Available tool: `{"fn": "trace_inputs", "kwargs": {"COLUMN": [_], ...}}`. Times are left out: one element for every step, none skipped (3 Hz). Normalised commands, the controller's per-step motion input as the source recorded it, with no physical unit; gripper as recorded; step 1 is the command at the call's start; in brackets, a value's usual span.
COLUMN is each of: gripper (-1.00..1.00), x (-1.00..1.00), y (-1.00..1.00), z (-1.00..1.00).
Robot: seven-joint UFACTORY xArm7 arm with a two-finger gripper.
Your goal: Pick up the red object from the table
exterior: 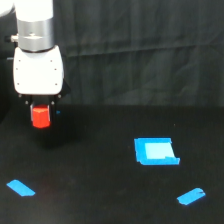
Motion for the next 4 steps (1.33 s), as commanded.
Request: {"fn": "trace_inputs", "kwargs": {"gripper": [-0.99, -0.99, -0.99, -0.99], "x": [-0.03, 0.05, 0.03, 0.06], "y": [0.05, 0.06, 0.06, 0.04], "z": [0.92, 0.83, 0.5, 0.34]}}
